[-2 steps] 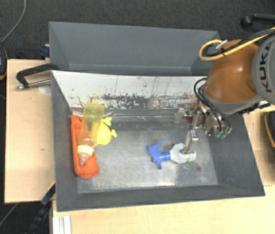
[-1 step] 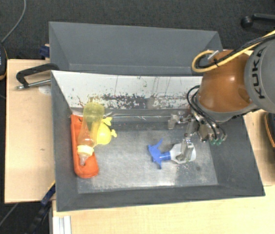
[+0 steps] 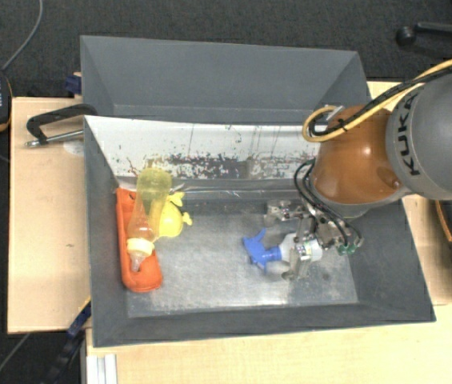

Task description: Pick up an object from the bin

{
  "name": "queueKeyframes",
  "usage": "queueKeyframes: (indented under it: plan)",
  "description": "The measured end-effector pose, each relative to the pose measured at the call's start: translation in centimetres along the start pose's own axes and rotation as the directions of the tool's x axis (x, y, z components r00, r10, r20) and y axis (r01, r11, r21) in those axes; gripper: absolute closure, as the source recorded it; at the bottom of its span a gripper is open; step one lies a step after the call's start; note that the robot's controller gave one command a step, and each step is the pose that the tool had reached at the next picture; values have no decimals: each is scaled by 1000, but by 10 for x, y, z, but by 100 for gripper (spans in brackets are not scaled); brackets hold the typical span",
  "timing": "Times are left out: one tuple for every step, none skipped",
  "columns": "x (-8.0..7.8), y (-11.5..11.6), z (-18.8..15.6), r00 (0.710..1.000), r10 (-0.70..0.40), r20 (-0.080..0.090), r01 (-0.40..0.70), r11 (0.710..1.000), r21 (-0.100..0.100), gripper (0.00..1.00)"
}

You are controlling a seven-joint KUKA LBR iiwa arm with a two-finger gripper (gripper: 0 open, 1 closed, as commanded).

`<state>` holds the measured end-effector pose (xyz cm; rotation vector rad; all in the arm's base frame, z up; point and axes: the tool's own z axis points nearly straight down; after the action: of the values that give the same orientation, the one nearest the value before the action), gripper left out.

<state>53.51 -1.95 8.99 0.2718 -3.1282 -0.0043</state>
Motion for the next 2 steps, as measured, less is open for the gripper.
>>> queueKeyframes:
  plan:
    - [-18, 16, 18, 995, 101, 15, -101, 995, 5, 100]
    - [-18, 16, 18, 995, 100, 15, -101, 995, 5, 100]
